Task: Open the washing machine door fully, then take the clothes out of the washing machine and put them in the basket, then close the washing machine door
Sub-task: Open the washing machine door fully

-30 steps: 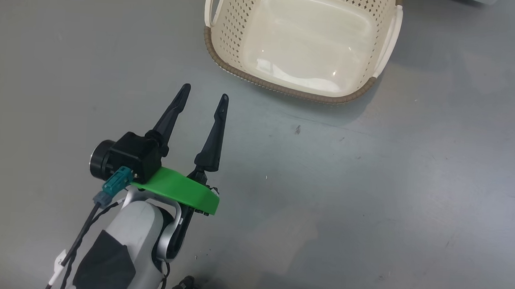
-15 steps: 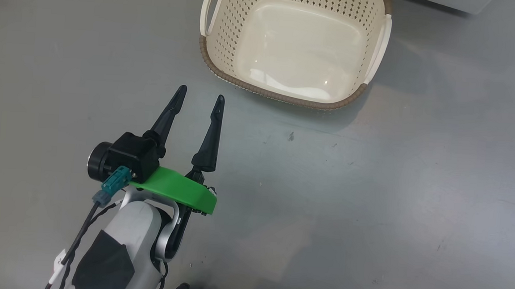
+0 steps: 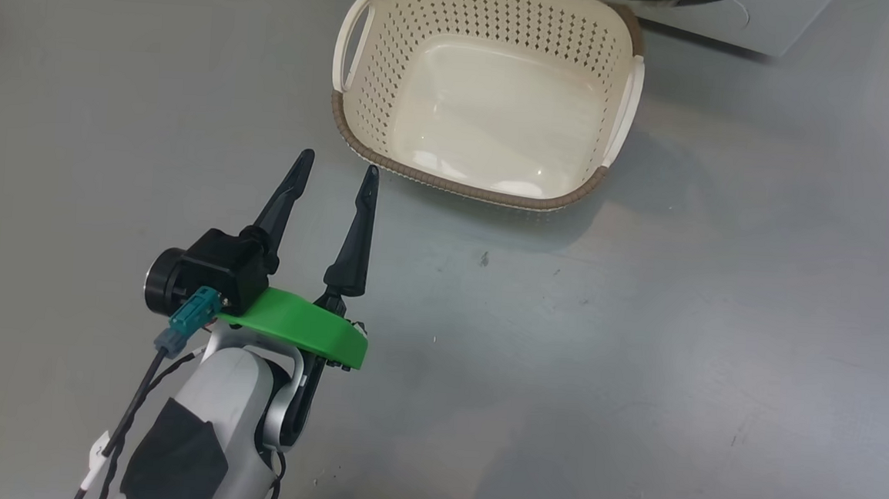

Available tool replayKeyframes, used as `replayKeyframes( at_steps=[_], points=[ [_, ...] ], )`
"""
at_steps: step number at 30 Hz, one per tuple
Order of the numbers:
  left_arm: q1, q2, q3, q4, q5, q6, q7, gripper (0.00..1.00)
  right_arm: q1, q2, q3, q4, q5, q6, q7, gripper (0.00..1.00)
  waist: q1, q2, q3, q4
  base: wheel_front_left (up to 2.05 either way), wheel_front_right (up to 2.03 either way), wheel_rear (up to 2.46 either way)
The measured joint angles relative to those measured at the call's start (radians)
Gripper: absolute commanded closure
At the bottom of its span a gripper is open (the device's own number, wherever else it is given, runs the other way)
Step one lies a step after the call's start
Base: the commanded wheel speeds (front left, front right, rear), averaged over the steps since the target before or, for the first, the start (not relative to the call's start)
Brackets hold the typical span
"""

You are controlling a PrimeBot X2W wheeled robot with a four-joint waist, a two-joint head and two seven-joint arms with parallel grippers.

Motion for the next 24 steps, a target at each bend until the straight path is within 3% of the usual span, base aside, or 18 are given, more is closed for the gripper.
replayKeyframes(
  at_steps=[14,24],
  points=[
    [0.022,0.001,0.025,0.005,0.018,0.0,0.0,0.0,0.065,0.036,0.032,0.028,0.012,0.0,0.074,1.0,0.0,0.0,-0.058,-0.034,0.0,0.0,0.0],
    [0.039,0.001,0.029,0.008,0.03,-0.005,0.0,0.0,0.093,0.038,0.034,0.009,0.017,0.003,0.068,1.0,0.0,0.0,-0.07,-0.045,0.0,0.0,0.0]
  ],
)
